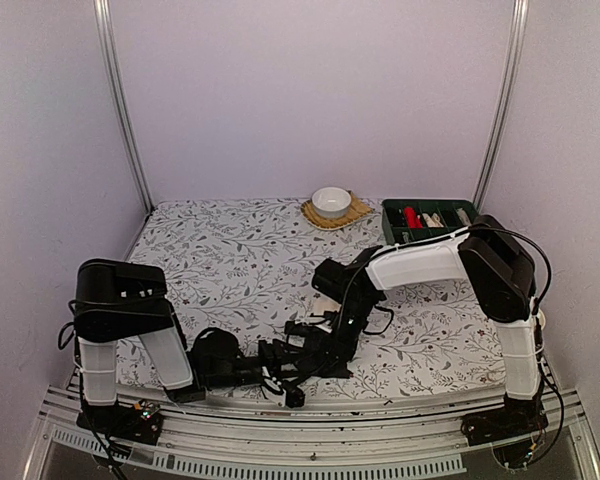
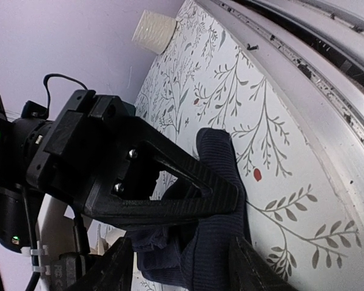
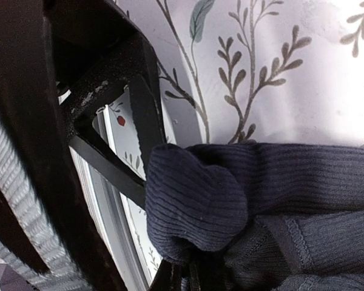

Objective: Roll the underwear
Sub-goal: Roll the underwear at the center of the board.

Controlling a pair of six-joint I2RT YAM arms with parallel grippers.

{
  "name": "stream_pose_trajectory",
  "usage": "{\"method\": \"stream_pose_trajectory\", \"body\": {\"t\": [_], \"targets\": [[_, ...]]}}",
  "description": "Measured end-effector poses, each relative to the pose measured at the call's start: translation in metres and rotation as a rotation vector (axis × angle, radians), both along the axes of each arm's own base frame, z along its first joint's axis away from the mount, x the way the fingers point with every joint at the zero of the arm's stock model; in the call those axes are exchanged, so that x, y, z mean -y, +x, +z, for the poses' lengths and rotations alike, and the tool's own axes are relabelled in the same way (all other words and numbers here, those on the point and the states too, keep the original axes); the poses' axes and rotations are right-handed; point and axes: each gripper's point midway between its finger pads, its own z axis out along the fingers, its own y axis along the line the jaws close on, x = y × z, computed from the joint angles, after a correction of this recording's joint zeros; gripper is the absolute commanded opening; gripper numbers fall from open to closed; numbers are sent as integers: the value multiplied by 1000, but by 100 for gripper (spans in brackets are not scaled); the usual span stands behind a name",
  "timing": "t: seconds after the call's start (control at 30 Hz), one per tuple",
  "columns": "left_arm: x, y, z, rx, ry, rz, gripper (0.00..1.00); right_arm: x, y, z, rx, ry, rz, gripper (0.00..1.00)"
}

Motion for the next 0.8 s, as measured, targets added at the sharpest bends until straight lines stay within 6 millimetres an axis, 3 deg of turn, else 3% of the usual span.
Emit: {"method": "stream_pose_trajectory", "body": {"t": [0.2,0.47,0.8], "targets": [[6,1,-3,-14,20,-8,45,3,5,0,8,-9,-12,4],[9,0,-6,-16,52,-30,55,6,12,0,15,-12,-29,4],[8,0,-6,-9,57,-35,52,9,20,1,37,-19,-47,4]]}}
